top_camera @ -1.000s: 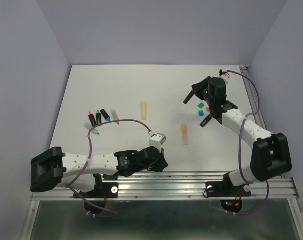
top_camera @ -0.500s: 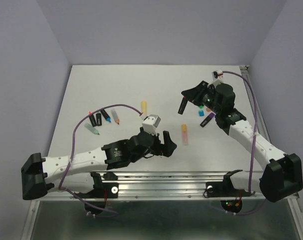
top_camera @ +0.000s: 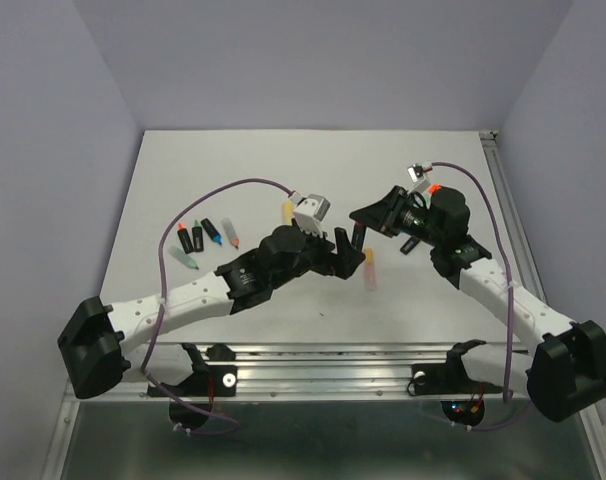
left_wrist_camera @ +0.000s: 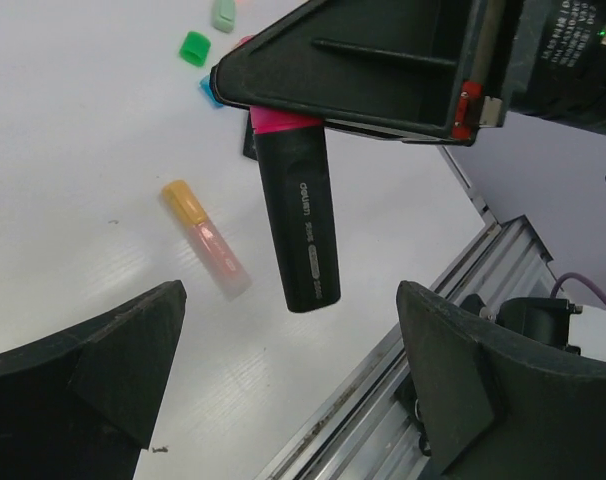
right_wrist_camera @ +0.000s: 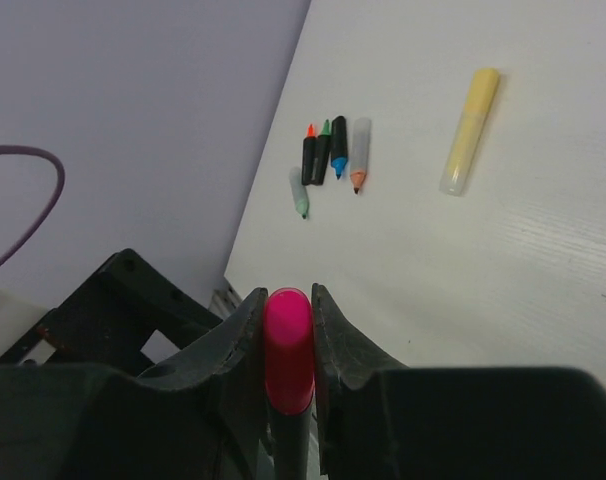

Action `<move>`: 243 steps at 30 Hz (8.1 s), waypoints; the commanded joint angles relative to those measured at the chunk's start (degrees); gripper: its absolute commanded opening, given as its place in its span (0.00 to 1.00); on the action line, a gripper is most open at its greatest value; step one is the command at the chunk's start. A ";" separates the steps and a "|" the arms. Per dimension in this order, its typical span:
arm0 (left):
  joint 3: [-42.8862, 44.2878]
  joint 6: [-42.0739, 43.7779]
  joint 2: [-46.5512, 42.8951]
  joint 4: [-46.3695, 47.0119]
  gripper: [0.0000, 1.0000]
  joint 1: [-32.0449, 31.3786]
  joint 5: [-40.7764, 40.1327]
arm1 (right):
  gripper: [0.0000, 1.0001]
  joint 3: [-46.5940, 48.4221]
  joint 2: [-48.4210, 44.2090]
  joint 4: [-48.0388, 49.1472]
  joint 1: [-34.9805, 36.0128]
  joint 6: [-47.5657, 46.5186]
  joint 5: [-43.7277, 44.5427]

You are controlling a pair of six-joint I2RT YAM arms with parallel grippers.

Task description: Open the pen caps

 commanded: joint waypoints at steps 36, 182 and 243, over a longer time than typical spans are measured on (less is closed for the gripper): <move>-9.12 -6.44 -8.37 25.25 0.00 4.22 21.67 | 0.01 -7.27 -7.33 27.54 3.60 7.11 0.76; -14.42 -3.92 -9.08 10.84 0.99 -8.61 8.21 | 0.01 2.31 -7.24 3.55 -5.19 -8.72 -4.64; -4.83 -3.73 -2.40 26.93 0.51 4.31 30.80 | 0.01 -6.57 -11.99 23.78 3.23 8.26 -12.24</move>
